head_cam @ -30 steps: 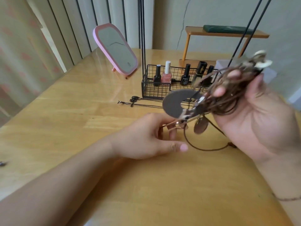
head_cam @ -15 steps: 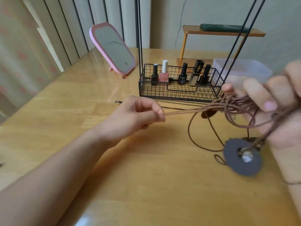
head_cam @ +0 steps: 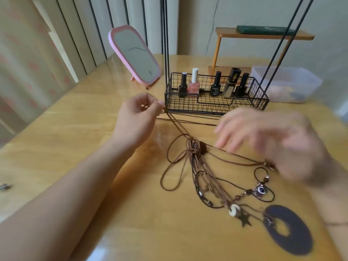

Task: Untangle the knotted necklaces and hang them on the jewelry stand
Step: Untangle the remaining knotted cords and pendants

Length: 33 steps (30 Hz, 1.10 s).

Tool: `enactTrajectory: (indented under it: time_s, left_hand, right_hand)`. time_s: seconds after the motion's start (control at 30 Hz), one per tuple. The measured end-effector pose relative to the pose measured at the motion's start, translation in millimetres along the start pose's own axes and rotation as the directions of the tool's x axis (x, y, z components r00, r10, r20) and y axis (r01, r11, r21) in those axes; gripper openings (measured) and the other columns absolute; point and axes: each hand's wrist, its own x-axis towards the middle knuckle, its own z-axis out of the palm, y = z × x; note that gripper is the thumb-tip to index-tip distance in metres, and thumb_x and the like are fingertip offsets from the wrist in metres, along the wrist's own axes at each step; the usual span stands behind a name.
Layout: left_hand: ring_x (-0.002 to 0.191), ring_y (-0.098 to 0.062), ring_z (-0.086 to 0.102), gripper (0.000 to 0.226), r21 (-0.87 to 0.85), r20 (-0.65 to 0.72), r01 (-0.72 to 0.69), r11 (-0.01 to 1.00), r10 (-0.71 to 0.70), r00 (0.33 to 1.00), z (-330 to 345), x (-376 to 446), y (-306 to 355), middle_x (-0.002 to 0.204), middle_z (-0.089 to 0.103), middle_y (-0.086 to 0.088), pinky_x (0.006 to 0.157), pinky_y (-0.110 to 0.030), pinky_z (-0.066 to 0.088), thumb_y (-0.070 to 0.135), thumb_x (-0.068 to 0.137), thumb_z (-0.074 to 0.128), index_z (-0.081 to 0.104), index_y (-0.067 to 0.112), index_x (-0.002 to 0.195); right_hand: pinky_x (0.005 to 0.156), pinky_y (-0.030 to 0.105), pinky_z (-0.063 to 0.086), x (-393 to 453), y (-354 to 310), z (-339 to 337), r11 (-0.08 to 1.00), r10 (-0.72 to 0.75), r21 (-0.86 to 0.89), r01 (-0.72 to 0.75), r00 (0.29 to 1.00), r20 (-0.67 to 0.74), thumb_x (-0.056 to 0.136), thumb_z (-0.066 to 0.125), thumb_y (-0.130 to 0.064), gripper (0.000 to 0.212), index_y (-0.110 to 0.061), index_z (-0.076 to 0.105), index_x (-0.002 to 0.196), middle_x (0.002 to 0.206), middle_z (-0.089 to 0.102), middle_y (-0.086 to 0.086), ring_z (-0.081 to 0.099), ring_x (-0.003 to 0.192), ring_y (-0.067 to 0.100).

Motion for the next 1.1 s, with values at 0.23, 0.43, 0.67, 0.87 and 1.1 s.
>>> enactTrajectory:
  time_s: [0.23,0.43,0.67,0.87,1.1]
  left_hand:
    - [0.099,-0.015,0.044,0.016,0.387,0.016,-0.43,0.816,0.461,0.888,-2,-14,2,0.096,0.055,0.007,0.085,-0.034,0.037,0.034,0.083,0.065,0.064,0.02,0.091]
    - [0.064,-0.007,0.055,0.043,0.286,0.508,-0.454,0.844,0.268,0.819,2,-26,12,0.069,0.06,0.008,0.059,-0.028,0.047,0.07,0.08,0.058,0.061,0.03,0.094]
    - [0.103,-0.019,0.058,0.063,0.49,0.591,-0.511,0.706,0.162,0.79,24,-38,7,0.107,0.064,0.01,0.088,-0.036,0.05,0.051,0.075,0.063,0.037,0.041,0.132]
    - [0.085,-0.012,0.068,0.064,0.17,0.592,-0.305,0.937,0.151,0.792,7,-24,1,0.086,0.07,0.006,0.08,-0.035,0.058,-0.016,0.069,0.043,0.06,0.029,0.111]
    - [0.067,-0.016,0.071,0.037,-0.147,0.43,-0.064,0.987,0.123,0.895,-1,-12,-2,0.072,0.072,-0.008,0.058,-0.023,0.055,-0.028,0.085,0.044,0.064,0.003,0.081]
  right_hand:
    - [0.067,0.022,0.044,-18,27,-18,0.598,0.715,-0.54,-0.592,0.699,0.025,0.071,0.08,-0.051,0.03,-0.042,0.064,0.094,0.089,0.061,-0.022,0.054,0.077,-0.001]
    - [0.082,0.032,0.046,-13,32,-1,0.594,0.681,-0.611,-0.524,0.732,0.034,0.09,0.069,-0.035,0.016,-0.034,0.06,0.078,0.088,0.057,-0.017,0.049,0.091,-0.002]
    - [0.059,0.031,0.045,-13,32,-12,0.658,0.684,-0.246,-0.711,0.702,-0.199,0.104,0.042,-0.025,0.026,-0.032,0.048,0.08,0.065,0.062,-0.014,0.053,0.056,0.004]
    - [0.071,0.02,0.04,-14,18,-38,0.679,0.605,-0.199,-0.707,0.692,-0.395,0.083,0.068,-0.046,0.015,-0.032,0.071,0.079,0.079,0.07,-0.021,0.061,0.074,-0.009]
    - [0.042,0.013,0.027,-21,11,-58,0.7,0.597,-0.074,-0.711,0.639,-0.485,0.068,0.069,-0.062,0.053,-0.011,0.059,0.054,0.041,0.037,-0.008,0.03,0.037,0.005]
